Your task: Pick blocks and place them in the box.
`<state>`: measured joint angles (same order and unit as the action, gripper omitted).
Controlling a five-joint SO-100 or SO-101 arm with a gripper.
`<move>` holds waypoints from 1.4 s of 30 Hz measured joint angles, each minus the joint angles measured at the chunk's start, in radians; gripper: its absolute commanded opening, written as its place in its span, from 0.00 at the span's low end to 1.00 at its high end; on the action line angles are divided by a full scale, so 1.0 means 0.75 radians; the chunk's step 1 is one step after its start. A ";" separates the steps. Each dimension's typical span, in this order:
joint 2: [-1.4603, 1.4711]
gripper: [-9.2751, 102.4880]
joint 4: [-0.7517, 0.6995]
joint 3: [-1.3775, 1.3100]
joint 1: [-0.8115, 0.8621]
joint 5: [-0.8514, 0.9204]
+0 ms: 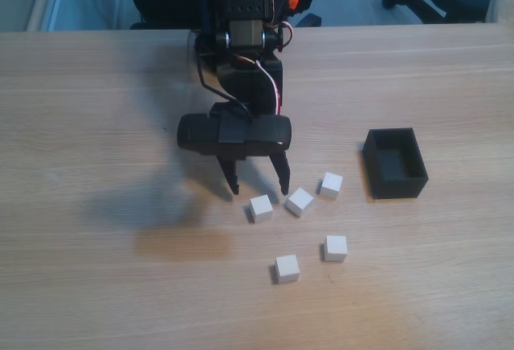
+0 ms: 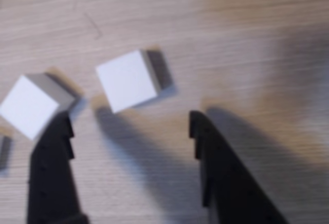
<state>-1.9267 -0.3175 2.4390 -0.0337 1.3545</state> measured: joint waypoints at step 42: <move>0.282 0.08 0.065 -0.209 -0.025 -0.010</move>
<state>-1.7150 -0.2684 2.2826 -0.0522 1.3468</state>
